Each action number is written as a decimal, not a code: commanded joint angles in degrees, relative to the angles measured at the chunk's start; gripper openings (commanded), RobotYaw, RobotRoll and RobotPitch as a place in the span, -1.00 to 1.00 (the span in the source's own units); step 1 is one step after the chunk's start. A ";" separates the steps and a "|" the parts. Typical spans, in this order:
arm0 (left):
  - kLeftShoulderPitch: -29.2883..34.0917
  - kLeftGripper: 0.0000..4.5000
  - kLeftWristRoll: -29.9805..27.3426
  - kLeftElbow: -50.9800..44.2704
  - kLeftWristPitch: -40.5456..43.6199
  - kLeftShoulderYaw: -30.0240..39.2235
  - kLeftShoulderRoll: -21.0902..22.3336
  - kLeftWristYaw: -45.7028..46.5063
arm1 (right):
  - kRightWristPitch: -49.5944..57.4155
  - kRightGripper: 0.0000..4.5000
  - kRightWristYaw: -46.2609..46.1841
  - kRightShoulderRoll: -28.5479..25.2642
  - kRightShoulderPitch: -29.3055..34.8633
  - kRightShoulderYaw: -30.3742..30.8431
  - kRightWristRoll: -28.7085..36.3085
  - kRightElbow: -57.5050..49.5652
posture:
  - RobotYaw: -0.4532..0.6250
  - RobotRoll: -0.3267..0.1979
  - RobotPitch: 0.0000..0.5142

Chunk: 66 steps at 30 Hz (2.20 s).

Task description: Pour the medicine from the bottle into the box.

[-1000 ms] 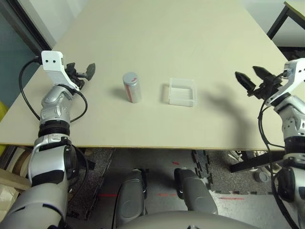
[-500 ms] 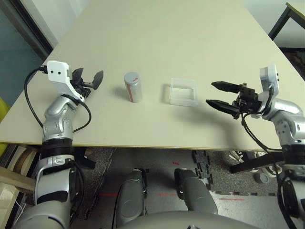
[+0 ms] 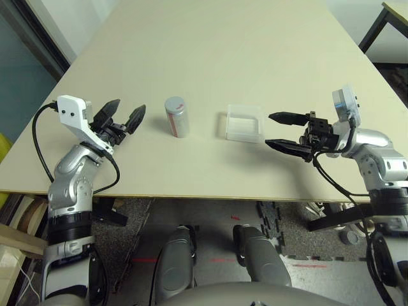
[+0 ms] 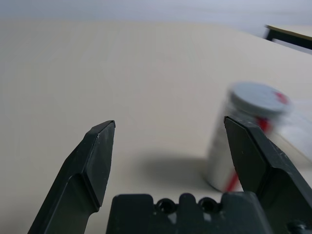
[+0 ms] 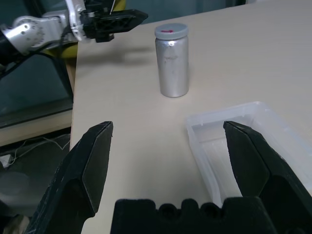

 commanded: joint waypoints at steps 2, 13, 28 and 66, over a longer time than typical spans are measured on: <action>3.58 0.99 -0.31 -4.44 0.94 -3.19 -1.69 -0.95 | -1.35 1.00 0.31 0.21 -0.79 0.46 -0.90 1.18 | -0.24 0.25 -0.33; 3.50 0.99 4.93 -0.95 -5.85 -8.58 -5.76 -0.79 | -2.09 1.00 0.07 0.20 -0.51 0.65 -1.79 1.01 | -0.31 0.25 -0.40; -0.96 0.99 11.07 8.21 -14.80 -11.20 -10.71 2.12 | -2.14 1.00 -1.09 -0.69 0.78 -0.22 -2.11 -0.87 | -0.40 0.25 -0.43; -14.98 0.99 15.21 29.27 -24.37 -12.48 -14.26 3.00 | -3.93 1.00 -4.69 -0.59 3.01 -0.23 -2.60 -3.41 | -0.51 0.25 -0.43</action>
